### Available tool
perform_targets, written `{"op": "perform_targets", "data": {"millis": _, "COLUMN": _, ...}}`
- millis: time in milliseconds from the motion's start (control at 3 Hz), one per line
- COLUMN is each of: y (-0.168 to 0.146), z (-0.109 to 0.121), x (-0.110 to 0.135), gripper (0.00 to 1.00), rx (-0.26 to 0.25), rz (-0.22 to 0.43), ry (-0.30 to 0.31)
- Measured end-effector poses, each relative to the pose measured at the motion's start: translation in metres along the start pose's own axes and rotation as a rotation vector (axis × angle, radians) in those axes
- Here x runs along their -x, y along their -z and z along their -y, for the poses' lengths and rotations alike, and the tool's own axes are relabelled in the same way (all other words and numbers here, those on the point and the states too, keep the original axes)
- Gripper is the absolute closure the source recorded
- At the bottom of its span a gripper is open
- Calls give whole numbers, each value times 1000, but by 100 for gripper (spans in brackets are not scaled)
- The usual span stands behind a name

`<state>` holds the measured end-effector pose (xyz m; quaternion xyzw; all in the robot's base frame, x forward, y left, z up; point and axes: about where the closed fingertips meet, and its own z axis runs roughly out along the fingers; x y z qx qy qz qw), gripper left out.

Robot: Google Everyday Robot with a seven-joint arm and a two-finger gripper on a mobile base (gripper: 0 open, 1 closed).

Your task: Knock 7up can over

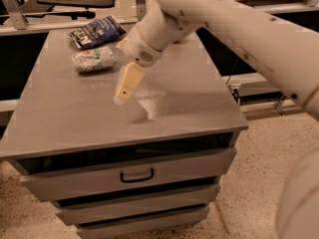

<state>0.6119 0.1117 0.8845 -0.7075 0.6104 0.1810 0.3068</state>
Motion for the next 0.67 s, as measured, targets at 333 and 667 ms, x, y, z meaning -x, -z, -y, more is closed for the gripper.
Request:
{"op": "perform_targets", "data": {"millis": 333, "y": 37, "z": -3, "x": -19, "gripper": 0, "rx": -96, "rz": 163, "ry": -122}}
{"op": "perform_targets", "data": {"millis": 667, "y": 76, "z": -1, "x": -38, "gripper": 0, "rx": -206, "rz": 344, "ry": -225}}
